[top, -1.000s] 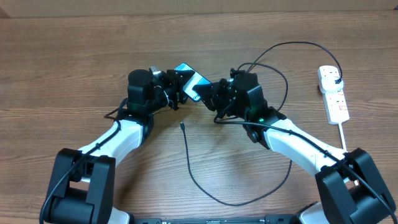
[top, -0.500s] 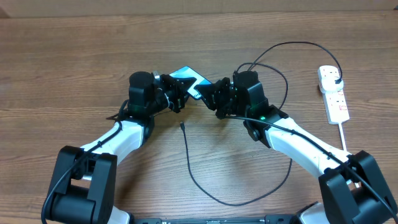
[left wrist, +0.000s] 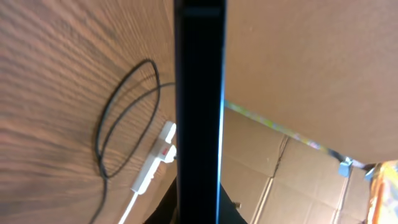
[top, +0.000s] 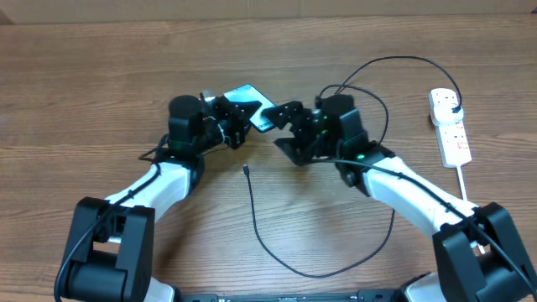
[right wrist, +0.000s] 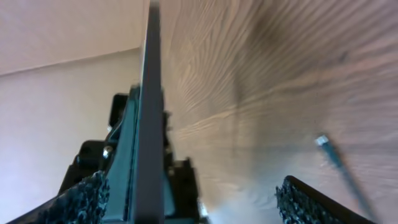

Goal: Plug charger to phone and switch on socket
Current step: 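Open the right gripper and move it down toward the USB-C plug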

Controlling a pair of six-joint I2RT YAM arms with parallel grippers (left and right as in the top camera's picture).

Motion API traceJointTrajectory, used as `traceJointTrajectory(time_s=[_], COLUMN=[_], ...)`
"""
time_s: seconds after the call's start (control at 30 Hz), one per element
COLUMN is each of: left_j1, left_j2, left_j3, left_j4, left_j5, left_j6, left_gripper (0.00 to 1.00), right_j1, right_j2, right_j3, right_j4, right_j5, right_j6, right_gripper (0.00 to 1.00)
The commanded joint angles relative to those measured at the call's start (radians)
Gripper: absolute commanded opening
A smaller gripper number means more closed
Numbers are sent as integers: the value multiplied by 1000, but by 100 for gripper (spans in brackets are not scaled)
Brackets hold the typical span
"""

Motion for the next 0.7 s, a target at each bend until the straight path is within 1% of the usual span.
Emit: traceJointTrajectory(time_s=[0.0,0.07,0.1,0.2,0.3,0.37,0.5,0.57,0.67], left_j1=[76,122,145,197,220,223,221,221,221], left_j2=[-17,-17,-15,-11,-11,-9,-1,16,60], left_j3=[18,18,18,18,18,18,19,19,19], left_j4=[-13,-47,-58,-101,-155,-155,-138,-87,8], left_j5=[109,166,199,275,318,344,408,440,484], left_j6=[121,123,123,118,99,95,76,51,-18], left_gripper=[4,4,4,4,4,4,4,4,4], right_j1=[-66,-87,-93,-96,-90,-81,-40,-13,32], right_j2=[-74,-107,-122,-174,-210,-219,-218,-218,-218], right_j3=[-3,-3,-3,-3,-3,-3,-3,-3,-3], right_j4=[-46,-91,-113,-213,-328,-387,-475,-497,-515], right_j5=[-26,-22,-17,38,117,148,227,269,318], right_j6=[-232,-317,-354,-465,-554,-613,-689,-711,-712], right_gripper=[91,91,94,95,95,95,93,92,92])
